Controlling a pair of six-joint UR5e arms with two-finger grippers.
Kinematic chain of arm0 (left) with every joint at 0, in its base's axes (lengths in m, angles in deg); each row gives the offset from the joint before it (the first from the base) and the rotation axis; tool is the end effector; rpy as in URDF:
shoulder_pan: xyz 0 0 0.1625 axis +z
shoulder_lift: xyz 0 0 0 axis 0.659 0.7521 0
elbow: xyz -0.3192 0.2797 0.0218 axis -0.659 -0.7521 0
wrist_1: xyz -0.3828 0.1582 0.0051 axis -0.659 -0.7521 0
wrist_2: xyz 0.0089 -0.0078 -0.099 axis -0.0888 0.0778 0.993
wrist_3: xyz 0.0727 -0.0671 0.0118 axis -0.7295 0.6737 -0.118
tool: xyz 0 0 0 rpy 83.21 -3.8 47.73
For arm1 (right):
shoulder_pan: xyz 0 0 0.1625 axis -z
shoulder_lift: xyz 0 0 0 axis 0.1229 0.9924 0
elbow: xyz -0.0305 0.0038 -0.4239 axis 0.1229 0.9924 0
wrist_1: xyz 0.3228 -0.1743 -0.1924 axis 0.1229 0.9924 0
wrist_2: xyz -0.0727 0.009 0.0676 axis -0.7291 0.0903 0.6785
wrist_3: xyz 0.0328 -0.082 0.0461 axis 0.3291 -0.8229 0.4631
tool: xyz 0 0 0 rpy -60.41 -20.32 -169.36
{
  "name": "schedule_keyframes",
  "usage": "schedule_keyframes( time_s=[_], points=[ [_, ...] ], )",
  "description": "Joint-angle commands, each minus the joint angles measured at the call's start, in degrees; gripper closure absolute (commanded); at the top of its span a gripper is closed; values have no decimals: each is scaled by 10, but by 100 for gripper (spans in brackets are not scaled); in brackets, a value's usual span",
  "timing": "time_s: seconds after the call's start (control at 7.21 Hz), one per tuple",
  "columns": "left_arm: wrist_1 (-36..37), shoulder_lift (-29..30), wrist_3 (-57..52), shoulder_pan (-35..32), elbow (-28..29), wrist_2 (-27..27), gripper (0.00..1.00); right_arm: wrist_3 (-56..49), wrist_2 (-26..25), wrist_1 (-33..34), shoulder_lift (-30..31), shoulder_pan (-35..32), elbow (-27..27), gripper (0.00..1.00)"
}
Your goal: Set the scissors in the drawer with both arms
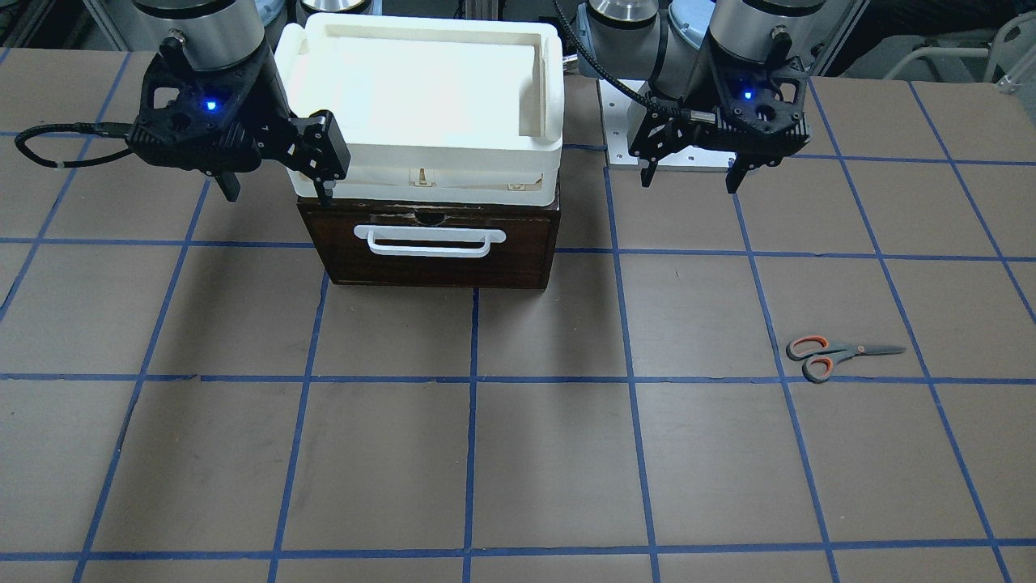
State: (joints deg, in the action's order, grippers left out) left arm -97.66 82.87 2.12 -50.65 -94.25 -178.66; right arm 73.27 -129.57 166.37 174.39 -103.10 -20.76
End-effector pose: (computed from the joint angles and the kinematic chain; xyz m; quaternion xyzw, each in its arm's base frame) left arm -0.1482 -0.4594 0.5049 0.0297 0.9994 -0.0175 0.0012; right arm 0.1850 -0.4900 0.5131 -0.0360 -0.9991 0.0241 0.0009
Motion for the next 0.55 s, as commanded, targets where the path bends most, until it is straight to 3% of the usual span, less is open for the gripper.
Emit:
schedule_keyframes(
  time_s=[0.0,0.42],
  points=[
    [-7,0,1,2,-1,1,0,1,-3,-1,0,1,1,0],
    [-7,-5,-3,1,-8,3,0,-14,0,-5,-13,0,1,0]
  ],
)
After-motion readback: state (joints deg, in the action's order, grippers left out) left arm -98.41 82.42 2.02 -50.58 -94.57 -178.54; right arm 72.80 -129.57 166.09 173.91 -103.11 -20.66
